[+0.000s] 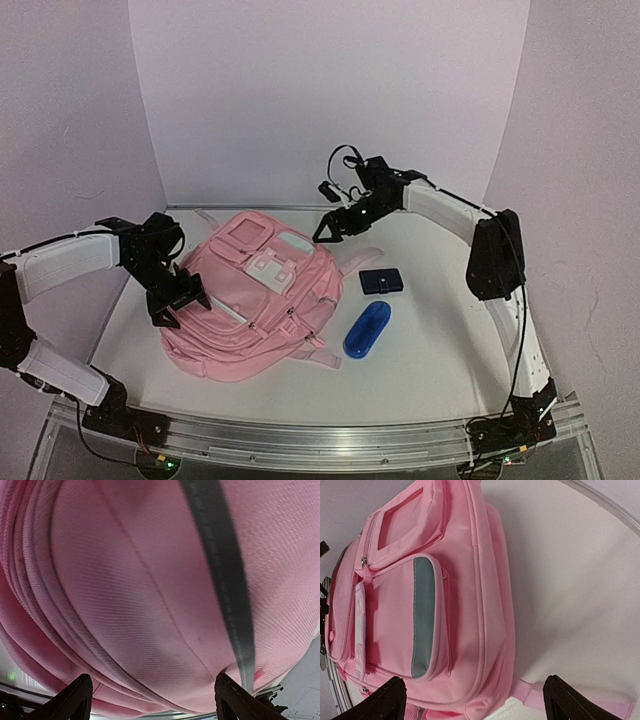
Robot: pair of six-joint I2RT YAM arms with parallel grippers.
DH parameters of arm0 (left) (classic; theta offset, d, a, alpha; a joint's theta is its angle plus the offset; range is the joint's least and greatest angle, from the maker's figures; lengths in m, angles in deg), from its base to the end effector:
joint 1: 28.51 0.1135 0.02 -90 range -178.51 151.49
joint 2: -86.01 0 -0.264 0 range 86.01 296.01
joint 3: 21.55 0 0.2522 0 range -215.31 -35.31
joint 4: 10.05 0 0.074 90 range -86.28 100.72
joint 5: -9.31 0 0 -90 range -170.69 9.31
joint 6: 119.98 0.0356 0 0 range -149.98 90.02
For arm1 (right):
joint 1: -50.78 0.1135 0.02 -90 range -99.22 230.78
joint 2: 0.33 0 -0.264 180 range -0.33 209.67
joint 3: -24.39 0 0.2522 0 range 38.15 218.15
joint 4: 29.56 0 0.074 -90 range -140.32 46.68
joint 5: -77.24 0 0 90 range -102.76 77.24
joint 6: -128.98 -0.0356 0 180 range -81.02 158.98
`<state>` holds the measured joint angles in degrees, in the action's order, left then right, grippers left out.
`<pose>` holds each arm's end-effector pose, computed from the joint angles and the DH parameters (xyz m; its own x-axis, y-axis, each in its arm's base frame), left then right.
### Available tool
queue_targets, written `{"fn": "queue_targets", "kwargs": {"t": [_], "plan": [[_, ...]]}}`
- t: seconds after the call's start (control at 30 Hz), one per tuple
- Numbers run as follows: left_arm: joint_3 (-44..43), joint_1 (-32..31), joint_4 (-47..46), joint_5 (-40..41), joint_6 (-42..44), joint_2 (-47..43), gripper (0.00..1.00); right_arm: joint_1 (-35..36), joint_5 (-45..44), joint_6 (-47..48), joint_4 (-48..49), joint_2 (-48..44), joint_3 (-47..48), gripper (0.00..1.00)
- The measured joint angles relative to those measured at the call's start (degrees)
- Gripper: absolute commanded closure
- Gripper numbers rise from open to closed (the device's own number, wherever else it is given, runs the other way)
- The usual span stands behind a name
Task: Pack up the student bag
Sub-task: Adjust the student bag at the center of the board.
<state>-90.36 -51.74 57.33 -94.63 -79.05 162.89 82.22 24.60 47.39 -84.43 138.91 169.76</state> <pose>0.2144 -0.1014 0.2301 -0.9139 -0.4057 0.0116 -0.3848 0.8571 -0.3426 0.4479 0.2992 0.2359 -0.5239 -0.4565 -0.7191 -0.8417 0.4070 0.3548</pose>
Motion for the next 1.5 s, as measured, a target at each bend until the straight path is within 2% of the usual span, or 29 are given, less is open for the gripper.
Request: {"fn": "queue_targets", "kwargs": {"t": [0.2,0.37,0.43,0.53,0.6,0.7,0.8,1.0,1.13,1.3,1.5], "plan": [[-0.50,0.00,-0.50,0.87,-1.71,4.99,0.23,1.70,3.94,-2.44,2.96,4.78,0.32,0.45],[-6.51,0.12,1.41,0.32,0.97,13.47,0.29,0.55,7.40,-2.69,9.31,-1.26,-14.11,0.64],[-9.98,0.28,2.36,0.30,2.70,16.83,0.29,-0.35,7.84,-3.32,10.53,-5.77,-21.38,0.66],[-16.16,0.55,3.79,0.42,5.63,22.34,0.28,-1.21,7.76,-5.54,12.22,-12.80,-31.54,0.65],[-20.42,0.78,4.88,1.08,7.64,25.76,0.27,-1.31,7.21,-8.12,14.68,-17.16,-38.16,0.61],[-27.84,1.80,6.23,3.08,10.97,30.78,0.24,-0.57,7.08,-12.21,17.08,-22.86,-46.87,0.50],[-34.13,3.15,5.13,5.32,13.40,34.40,0.22,2.06,7.22,-14.99,17.50,-26.16,-51.33,0.41],[-43.60,2.17,3.27,9.12,17.41,36.19,0.20,5.86,7.44,-16.96,17.83,-26.78,-51.34,0.29],[-41.98,-1.72,2.20,8.99,17.54,31.91,0.19,1.69,6.40,-15.55,16.72,-26.88,-48.89,0.21],[-37.79,-3.83,1.61,7.16,16.94,24.34,0.19,-4.33,2.77,-9.98,12.83,-27.19,-44.65,0.19],[-39.04,-10.82,-0.57,7.84,16.08,24.55,0.20,-3.37,5.30,-12.90,11.27,-27.11,-42.54,0.18]]}}
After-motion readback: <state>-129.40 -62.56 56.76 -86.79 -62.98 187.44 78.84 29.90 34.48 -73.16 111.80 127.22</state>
